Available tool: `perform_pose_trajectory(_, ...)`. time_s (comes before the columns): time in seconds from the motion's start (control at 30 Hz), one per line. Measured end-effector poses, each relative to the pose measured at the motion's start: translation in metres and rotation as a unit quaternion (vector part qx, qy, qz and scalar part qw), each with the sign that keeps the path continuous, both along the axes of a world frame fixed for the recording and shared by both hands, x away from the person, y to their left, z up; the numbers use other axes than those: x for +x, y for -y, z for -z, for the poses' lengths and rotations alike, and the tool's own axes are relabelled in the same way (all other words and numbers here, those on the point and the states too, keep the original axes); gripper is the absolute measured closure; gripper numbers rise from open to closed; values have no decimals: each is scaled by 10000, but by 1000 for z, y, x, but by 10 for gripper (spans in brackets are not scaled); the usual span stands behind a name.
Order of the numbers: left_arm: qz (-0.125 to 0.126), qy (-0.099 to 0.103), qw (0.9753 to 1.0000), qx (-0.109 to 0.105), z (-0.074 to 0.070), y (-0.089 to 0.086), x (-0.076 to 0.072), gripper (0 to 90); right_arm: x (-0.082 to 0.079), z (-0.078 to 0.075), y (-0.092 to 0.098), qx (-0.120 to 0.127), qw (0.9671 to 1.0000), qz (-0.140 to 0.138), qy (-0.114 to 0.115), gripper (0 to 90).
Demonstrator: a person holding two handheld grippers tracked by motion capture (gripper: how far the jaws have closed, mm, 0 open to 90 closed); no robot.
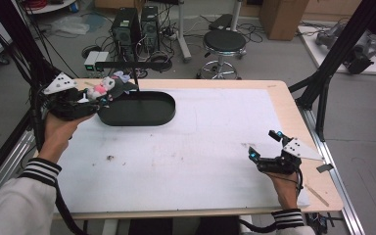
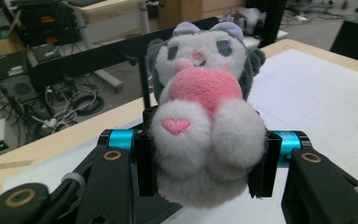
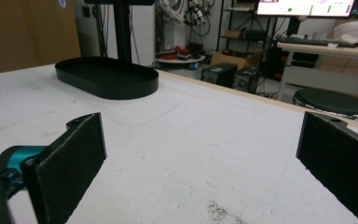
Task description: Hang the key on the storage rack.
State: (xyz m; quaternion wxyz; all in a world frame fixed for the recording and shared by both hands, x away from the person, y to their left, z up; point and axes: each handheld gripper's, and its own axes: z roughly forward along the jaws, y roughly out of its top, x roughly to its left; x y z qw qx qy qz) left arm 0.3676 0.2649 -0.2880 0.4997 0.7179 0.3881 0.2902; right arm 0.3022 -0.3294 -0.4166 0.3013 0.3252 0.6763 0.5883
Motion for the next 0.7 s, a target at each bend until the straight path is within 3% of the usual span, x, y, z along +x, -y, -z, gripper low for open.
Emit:
perform_pose_trajectory(0.27, -415, -9, 9991, 17, 1, -4, 12, 552, -3, 13, 3, 188, 9993, 19, 322, 3)
perform_pose_trajectory(0.63, -683, 81, 9976, -54, -1, 2, 29, 552, -9, 27, 6, 358, 9973, -14, 647, 3)
perform_pose_trajectory(0.7, -693, 71, 9976, -13, -1, 3, 33, 552, -11, 28, 6, 390, 9974, -32, 604, 3)
